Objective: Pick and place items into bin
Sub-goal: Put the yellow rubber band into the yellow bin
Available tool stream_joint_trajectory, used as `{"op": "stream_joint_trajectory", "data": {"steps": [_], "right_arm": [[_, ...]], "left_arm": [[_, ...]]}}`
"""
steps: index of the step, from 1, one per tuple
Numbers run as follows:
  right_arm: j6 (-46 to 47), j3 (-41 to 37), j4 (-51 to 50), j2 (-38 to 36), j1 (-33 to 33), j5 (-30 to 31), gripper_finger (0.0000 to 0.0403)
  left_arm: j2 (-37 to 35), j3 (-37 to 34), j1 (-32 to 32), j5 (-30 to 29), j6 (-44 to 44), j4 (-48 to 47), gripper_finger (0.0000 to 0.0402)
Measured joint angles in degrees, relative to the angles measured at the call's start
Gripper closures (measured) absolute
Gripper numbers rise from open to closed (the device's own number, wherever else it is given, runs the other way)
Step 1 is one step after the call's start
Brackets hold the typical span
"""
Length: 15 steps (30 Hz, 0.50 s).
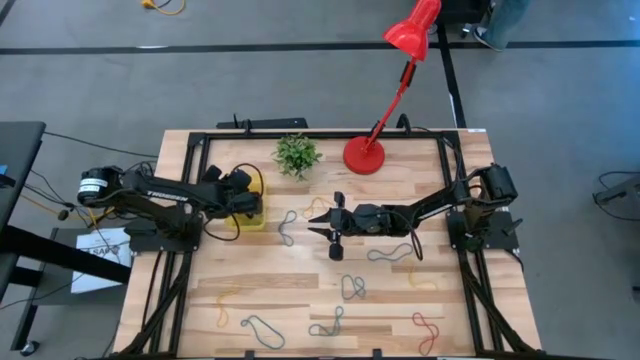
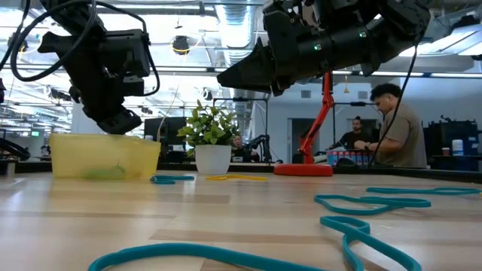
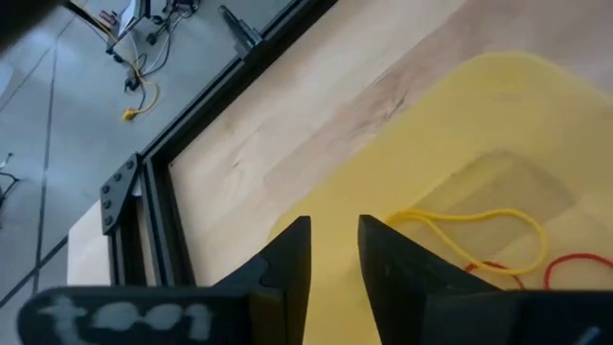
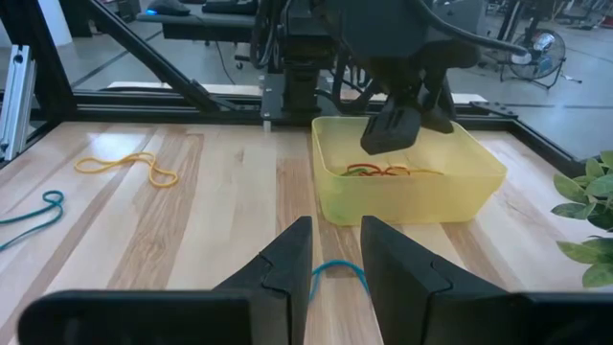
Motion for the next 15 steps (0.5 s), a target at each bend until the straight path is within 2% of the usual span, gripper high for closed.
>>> {"op": "stream_joint_trajectory", "data": {"steps": [8, 15], "right_arm": [[0.0, 0.0, 0.0, 0.0, -0.1, 0.0, 0.0316], [2.8, 0.0, -4.8, 0.0, -1.0, 0.0, 0.0316]], "left_arm": [[0.0, 0.5, -1.0, 2.1, 4.6, 4.9, 0.0317], [0.0, 5.4, -5.4, 4.8, 6.9, 5.9, 0.0317]]}}
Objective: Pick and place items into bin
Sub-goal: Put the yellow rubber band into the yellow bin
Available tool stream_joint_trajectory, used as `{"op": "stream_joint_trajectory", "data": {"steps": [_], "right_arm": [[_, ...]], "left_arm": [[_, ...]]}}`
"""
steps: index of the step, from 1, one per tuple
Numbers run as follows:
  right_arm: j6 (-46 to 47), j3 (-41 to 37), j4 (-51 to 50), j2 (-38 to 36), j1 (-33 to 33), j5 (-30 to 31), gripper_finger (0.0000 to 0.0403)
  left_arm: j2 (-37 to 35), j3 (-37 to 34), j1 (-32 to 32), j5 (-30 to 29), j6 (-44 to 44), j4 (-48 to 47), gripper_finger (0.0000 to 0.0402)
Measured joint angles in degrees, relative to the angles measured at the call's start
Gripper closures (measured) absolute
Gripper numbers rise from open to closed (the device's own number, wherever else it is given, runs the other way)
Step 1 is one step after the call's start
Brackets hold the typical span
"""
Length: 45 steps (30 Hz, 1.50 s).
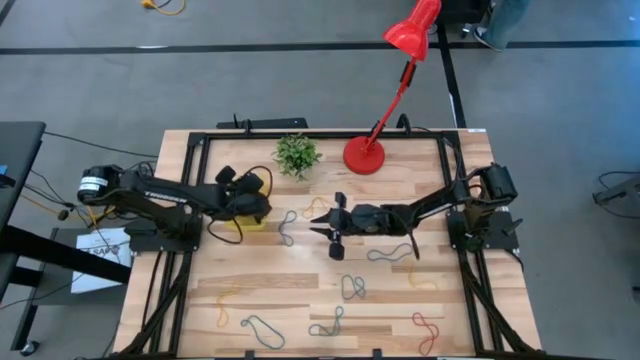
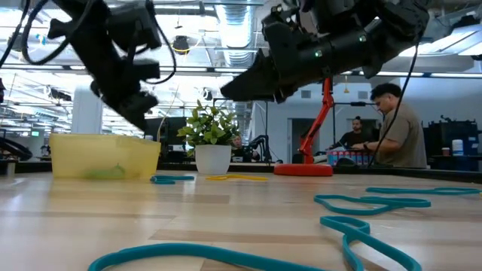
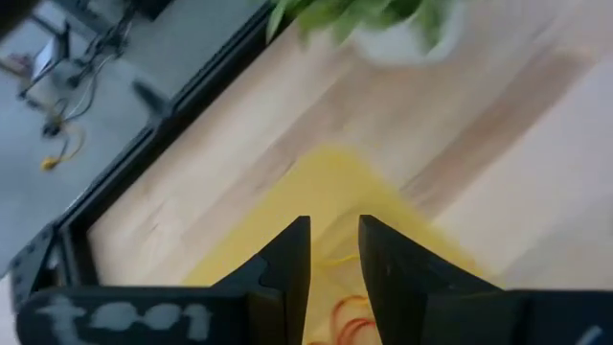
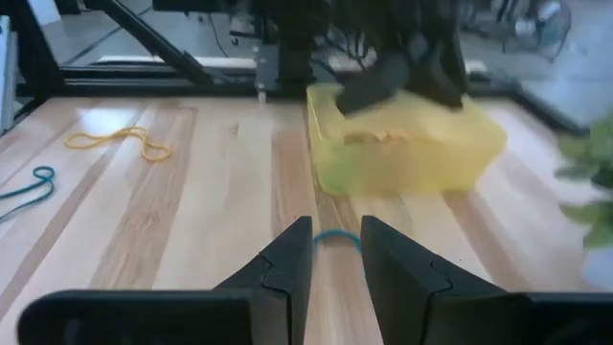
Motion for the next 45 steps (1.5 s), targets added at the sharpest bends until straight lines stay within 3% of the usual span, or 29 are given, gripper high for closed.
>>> {"op": "stream_joint_trajectory", "data": {"steps": [14, 17, 24, 45], "right_arm": [[15.0, 0.0, -20.9, 0.1, -9.8, 0.5, 0.0316], [15.7, 0.0, -23.3, 0.1, -9.8, 4.3, 0.0316], [15.8, 0.0, -24.1, 0.1, -8.9, 9.2, 0.0316], [18.2, 0.0, -26.5, 0.2, -8.3, 9.0, 0.0316]], "left_arm": [[0.0, 7.2, -8.9, -0.3, 4.9, 2.3, 0.0317], [0.0, 7.2, -9.1, -0.3, 5.0, 2.3, 0.0317], [0.0, 7.2, -9.1, -0.4, 4.8, 2.4, 0.0317], [0.0, 7.2, -9.1, -0.4, 4.6, 3.3, 0.0317]]}}
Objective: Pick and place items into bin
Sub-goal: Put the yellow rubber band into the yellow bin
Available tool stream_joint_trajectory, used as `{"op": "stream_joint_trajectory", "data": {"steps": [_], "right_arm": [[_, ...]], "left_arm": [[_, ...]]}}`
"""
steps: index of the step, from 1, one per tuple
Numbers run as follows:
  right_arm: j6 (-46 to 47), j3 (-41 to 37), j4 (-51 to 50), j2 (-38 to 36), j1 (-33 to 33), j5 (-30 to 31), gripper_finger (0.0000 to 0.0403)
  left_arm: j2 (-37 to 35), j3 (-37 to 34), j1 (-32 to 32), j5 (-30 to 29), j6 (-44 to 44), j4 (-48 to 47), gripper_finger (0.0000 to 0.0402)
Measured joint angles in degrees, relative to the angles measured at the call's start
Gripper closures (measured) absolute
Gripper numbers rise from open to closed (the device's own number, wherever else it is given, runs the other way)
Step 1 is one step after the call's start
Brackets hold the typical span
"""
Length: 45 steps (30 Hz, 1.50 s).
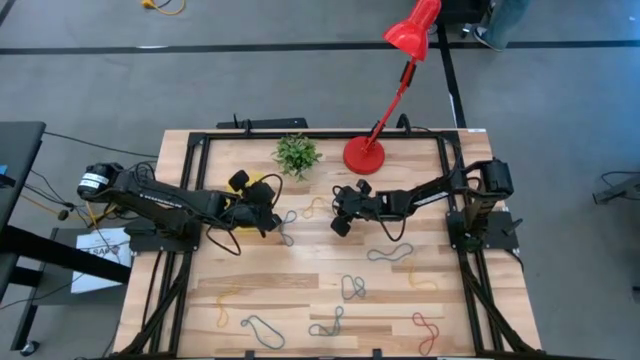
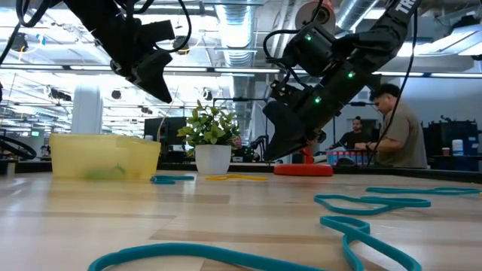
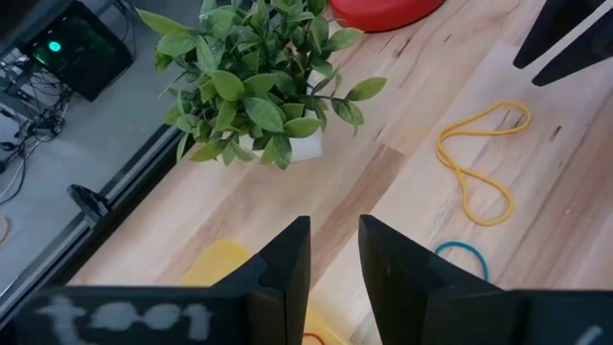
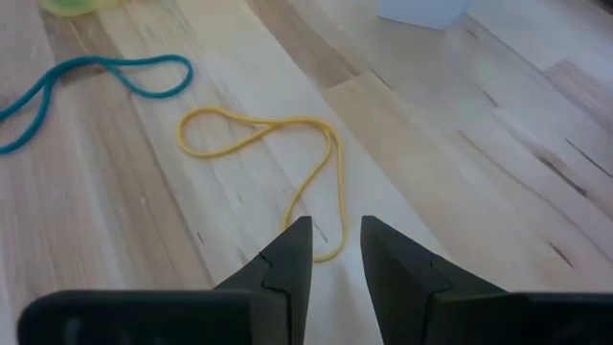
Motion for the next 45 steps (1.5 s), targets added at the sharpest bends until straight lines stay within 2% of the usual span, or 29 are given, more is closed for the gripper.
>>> {"op": "stream_joint_trajectory", "data": {"steps": [5, 11, 13, 15, 18, 28, 45], "right_arm": [[0.0, 0.0, 0.2, 0.3, 0.0, 0.1, 0.0316], [0.0, 0.9, 3.7, 4.7, 0.0, 0.2, 0.0316], [0.1, 0.2, 1.6, 5.1, -0.4, 0.2, 0.0316], [0.0, 1.8, 4.4, 7.0, -0.5, 0.0, 0.0316], [-0.3, 2.5, 3.0, 7.6, -0.9, 0.1, 0.0316], [-0.4, 6.8, 7.3, 15.4, -1.4, 1.7, 0.0316], [-3.5, 7.5, 10.6, 15.0, -1.2, 0.0, 0.0316]], "left_arm": [[0.0, 0.0, 0.0, 0.0, 0.0, 0.2, 0.0317], [0.0, 0.0, 0.0, 0.0, 0.0, 2.7, 0.0317], [0.0, 0.0, 0.0, 0.0, 0.6, 3.4, 0.0317], [0.0, 0.0, 0.0, 0.0, 0.8, 3.5, 0.0317], [0.0, 0.0, 0.0, -0.1, 1.1, 3.7, 0.0317], [0.0, 0.0, 0.1, -0.2, 1.4, 3.7, 0.0317], [0.0, 0.0, 0.1, -0.2, 1.4, 3.7, 0.0317]]}}
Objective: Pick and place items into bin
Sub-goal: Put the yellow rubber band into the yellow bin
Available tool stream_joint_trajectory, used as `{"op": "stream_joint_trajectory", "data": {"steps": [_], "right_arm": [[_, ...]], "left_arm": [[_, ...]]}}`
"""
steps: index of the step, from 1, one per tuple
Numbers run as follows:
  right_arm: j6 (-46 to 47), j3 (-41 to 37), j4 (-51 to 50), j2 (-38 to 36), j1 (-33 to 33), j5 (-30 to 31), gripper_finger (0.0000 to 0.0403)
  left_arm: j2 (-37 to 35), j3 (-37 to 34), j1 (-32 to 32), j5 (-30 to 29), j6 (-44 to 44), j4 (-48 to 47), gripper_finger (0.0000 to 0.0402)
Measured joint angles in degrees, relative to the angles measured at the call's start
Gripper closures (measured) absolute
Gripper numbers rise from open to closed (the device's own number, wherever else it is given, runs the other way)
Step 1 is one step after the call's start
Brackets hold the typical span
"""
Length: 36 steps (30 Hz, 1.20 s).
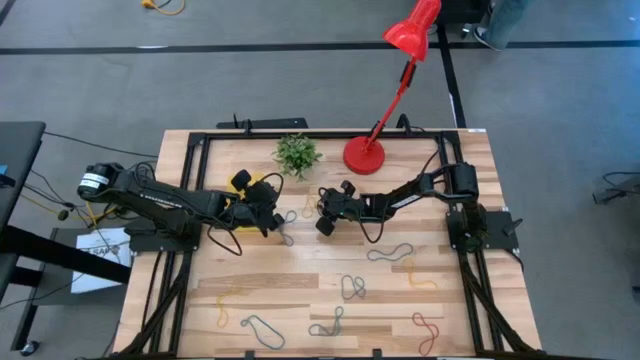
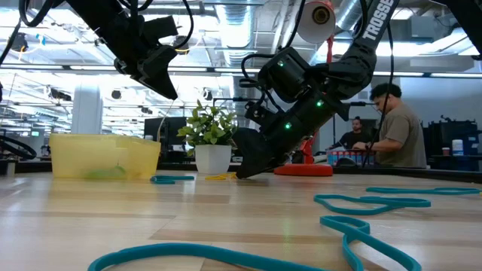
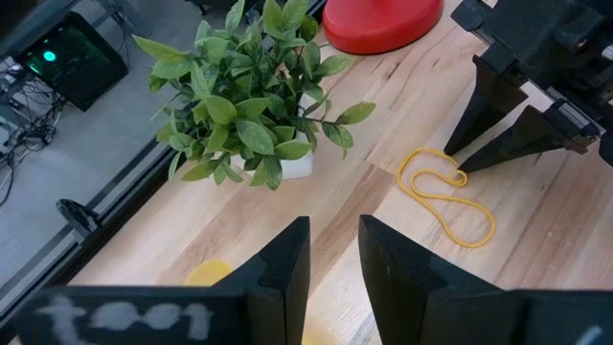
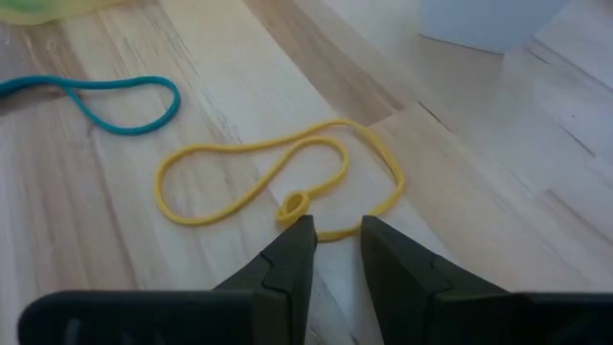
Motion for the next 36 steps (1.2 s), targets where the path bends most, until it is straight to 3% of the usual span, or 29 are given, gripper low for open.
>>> {"op": "stream_joint_trajectory", "data": {"steps": [5, 11, 17, 27, 36], "right_arm": [[-0.2, 0.0, 0.6, 0.0, 0.0, -0.2, 0.033], [-3.1, 0.0, 1.0, 0.0, 0.5, -1.1, 0.0396], [-5.6, -0.2, 3.8, -1.0, 3.0, -3.0, 0.0401], [-10.3, 0.1, 4.8, -11.3, 8.6, -1.3, 0.0402], [-11.2, 0.0, -4.1, -11.0, 7.9, 0.1, 0.0388]], "left_arm": [[0.0, 0.0, 0.0, 0.0, 0.0, 0.0, 0.0317], [0.0, 0.0, 0.0, 0.1, 0.0, 0.0, 0.0317], [0.0, 0.0, 0.0, 0.2, -0.1, 0.0, 0.0317], [0.0, 0.0, 0.0, 0.5, 0.4, 0.0, 0.0317], [0.0, 0.0, 0.0, 5.1, 1.5, 0.0, 0.0317]]}}
